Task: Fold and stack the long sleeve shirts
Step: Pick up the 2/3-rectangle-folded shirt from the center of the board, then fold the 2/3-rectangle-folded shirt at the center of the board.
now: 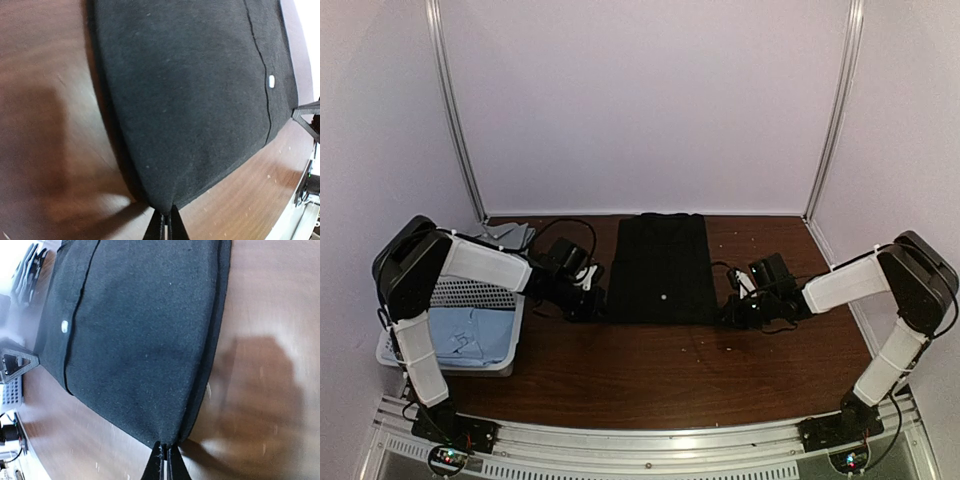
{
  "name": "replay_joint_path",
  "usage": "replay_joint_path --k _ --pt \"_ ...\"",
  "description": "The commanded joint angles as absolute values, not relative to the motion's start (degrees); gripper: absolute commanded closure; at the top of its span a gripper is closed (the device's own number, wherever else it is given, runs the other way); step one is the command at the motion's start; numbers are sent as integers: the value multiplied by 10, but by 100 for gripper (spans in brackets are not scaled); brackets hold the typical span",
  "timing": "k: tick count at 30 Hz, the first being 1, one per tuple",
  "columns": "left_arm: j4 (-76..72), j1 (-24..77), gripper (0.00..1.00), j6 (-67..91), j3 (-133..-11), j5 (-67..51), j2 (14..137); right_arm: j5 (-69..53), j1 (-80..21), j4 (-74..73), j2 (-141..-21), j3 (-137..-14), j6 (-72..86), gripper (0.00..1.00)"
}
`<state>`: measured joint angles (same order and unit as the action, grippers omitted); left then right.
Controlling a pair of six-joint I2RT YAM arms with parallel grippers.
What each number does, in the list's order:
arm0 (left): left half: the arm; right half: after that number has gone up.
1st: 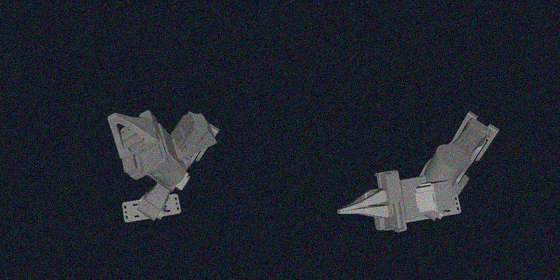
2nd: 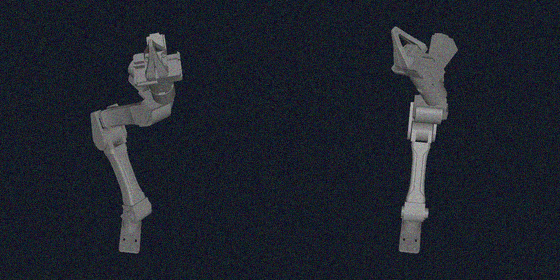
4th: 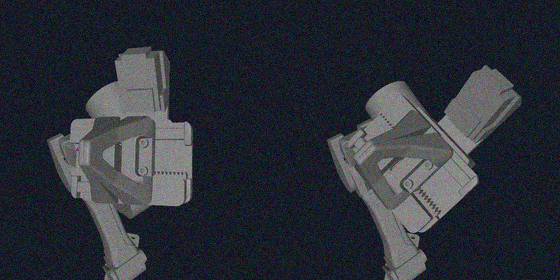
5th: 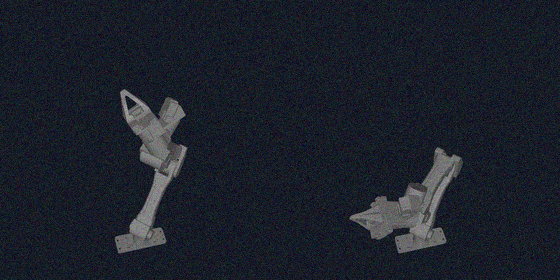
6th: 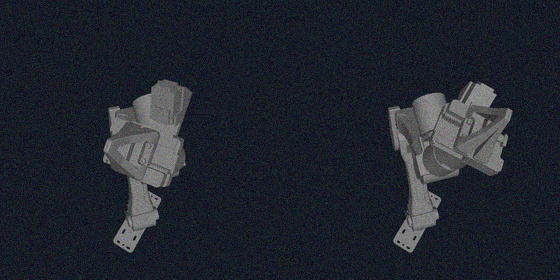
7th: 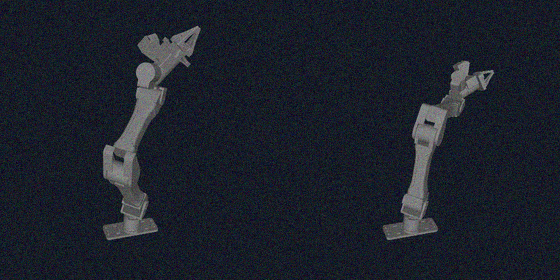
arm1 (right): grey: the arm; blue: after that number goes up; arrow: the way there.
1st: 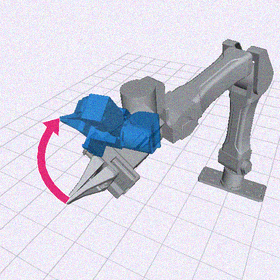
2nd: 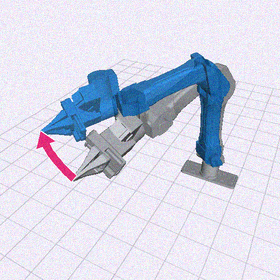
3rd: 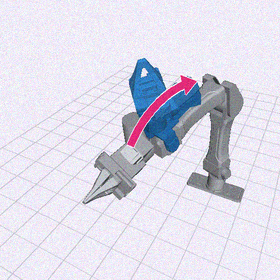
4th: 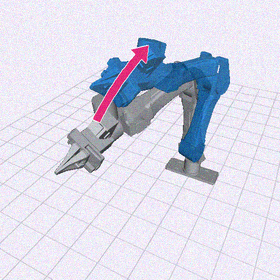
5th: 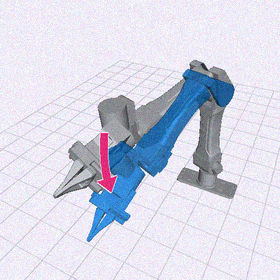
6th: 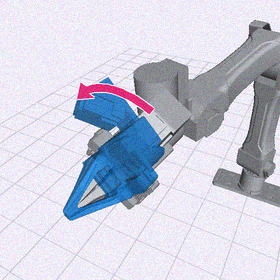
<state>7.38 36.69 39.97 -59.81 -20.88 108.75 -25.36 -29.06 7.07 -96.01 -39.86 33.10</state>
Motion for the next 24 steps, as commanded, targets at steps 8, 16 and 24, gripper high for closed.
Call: replay_joint_path --k 8,16,24 --pt "95 461 100 462 -485 -122 938 -214 -334 17 -760 -261 371 100" --pt "149 518 100 485 -473 -67 871 -182 -366 -57 -592 -213 416 100" --pt "221 513 100 457 -597 -42 857 -143 -365 -135 -580 -352 402 100"
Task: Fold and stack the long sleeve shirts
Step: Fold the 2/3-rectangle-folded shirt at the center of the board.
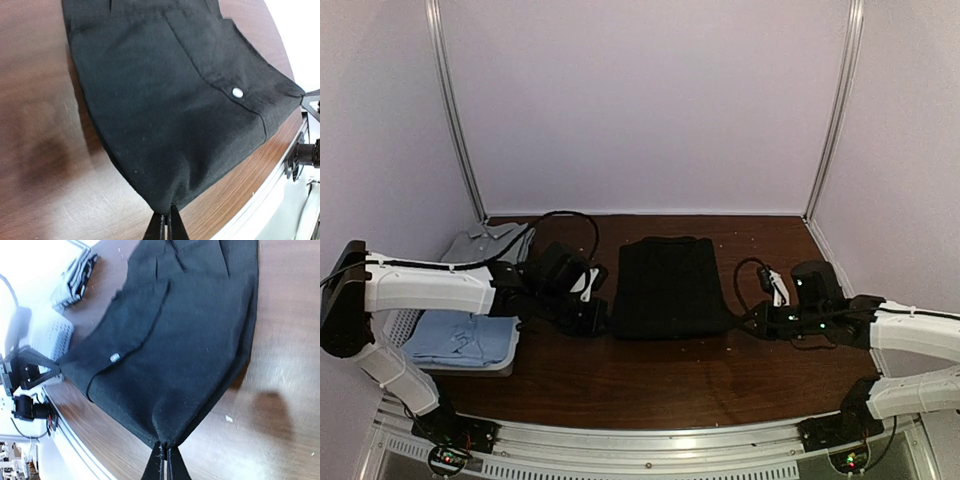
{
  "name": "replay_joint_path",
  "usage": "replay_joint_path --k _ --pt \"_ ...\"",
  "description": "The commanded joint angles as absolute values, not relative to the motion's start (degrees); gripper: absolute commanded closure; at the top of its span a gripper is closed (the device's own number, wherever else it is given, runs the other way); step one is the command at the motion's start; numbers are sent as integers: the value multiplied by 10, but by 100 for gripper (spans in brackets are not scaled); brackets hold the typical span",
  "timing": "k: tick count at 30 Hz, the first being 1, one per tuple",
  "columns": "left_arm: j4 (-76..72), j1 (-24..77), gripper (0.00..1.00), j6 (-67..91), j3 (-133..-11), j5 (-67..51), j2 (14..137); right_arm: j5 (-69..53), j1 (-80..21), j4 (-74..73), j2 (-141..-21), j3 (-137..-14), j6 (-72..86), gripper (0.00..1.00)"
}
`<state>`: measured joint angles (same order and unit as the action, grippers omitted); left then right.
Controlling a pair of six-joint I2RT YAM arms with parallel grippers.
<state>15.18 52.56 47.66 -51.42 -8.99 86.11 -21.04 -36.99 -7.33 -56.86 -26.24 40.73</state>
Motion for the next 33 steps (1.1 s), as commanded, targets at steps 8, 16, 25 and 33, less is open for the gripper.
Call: replay_joint_path --k 8,16,25,33 --pt "196 373 100 373 -805 -165 1042 -171 -272 -37 -808 -565 377 100" --pt "142 275 100 364 -1135 -247 1389 -218 -180 53 -1183 -807 371 100" --pt "87 272 100 412 -1121 -288 1454 -286 -186 65 -1309 -841 385 100" --pt "11 296 100 438 -833 -278 1246 -280 -212 126 -1141 -591 399 100"
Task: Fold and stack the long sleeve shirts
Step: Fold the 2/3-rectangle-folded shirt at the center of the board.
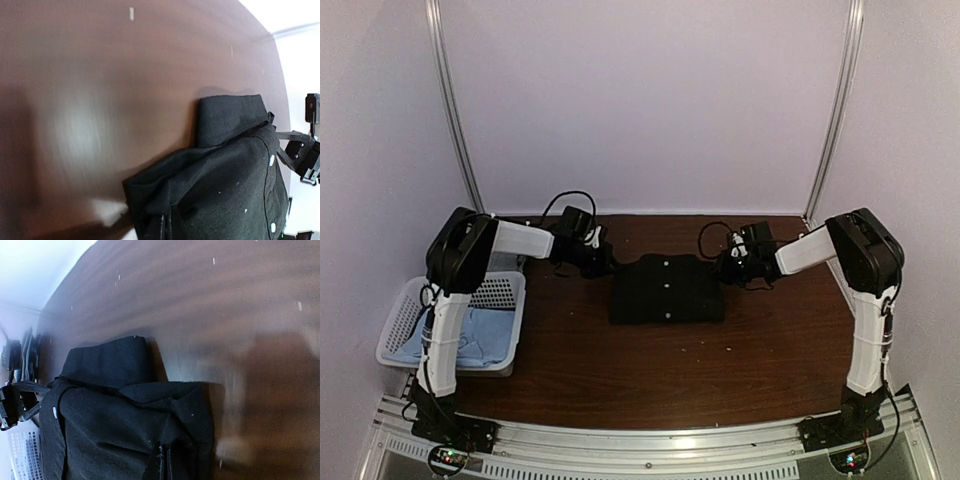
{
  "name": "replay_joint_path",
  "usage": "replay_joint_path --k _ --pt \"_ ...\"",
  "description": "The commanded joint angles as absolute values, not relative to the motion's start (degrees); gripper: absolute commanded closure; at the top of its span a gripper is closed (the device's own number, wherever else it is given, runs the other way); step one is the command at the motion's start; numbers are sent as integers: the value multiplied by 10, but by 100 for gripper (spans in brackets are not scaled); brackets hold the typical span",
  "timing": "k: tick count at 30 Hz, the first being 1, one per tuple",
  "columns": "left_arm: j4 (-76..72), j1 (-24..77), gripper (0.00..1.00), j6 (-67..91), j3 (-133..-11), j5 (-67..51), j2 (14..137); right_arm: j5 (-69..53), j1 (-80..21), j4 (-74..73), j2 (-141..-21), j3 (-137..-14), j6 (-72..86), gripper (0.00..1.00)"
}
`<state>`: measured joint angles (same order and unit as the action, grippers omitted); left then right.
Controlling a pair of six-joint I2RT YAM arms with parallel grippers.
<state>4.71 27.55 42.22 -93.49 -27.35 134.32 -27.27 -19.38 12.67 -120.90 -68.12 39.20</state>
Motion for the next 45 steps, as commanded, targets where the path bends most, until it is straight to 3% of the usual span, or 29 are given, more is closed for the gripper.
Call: replay_joint_path --k 1,10,17,27,42,45 --pt "11 299 100 436 -811 -270 1224 -274 -214 125 -1117 -570 398 100" --pt "53 299 100 400 -798 -232 1171 -235 -213 99 -1030 -555 385 100" --pt "57 282 100 394 -840 -219 1213 -231 -205 110 -1086 -619 371 100" --pt "75 268 100 364 -991 -227 1324 -271 -178 153 -1211 -725 379 100" --pt "43 262 100 354 -1020 -185 1317 -251 -164 130 -1180 -771 360 100" --pt "59 253 89 344 -1087 -188 1363 -249 -152 142 -1215 -807 369 92"
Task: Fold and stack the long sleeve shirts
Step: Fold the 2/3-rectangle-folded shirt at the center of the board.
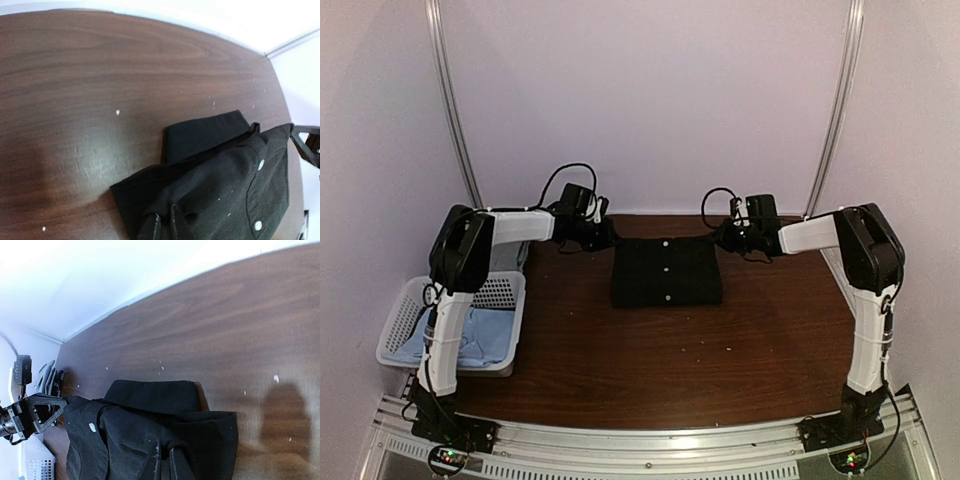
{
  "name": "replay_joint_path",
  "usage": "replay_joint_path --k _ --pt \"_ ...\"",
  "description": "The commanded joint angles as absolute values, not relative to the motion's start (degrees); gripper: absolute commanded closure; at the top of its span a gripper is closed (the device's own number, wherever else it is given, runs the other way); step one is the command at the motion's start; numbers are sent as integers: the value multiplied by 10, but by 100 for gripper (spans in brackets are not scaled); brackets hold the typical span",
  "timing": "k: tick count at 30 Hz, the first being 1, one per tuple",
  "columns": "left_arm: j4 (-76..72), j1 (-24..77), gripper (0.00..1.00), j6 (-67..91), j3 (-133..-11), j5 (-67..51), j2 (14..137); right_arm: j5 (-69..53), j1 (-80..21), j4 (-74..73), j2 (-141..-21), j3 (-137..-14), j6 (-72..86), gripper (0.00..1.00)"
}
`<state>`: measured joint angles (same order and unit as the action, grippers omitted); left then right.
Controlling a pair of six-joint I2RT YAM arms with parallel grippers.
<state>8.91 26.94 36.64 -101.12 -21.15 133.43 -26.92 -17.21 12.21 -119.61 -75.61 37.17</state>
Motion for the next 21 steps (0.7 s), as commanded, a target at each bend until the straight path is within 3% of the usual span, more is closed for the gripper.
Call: replay_joint_path --k 1,3,5,6,8,13,21 --pt "72 252 80 339 -1114 -181 1377 -255 -149 133 -1230 -826 371 87" --pt "99 251 67 330 -1166 -182 1403 -267 -146 121 -1248 -853 373 82" --pt "118 251 50 331 -1192 -177 1410 -265 -147 117 -1245 -860 370 71" --pt "120 250 46 332 -1193 -176 1406 -266 -147 107 -1243 -865 364 62" --pt "120 250 40 338 -1181 -170 1391 -267 -148 78 -1236 -876 345 57" --pt "102 256 41 349 -1096 -202 1327 -280 -169 29 -1181 -850 312 57" --pt "55 296 44 373 -909 -256 1196 -299 -269 44 -1055 -689 313 56"
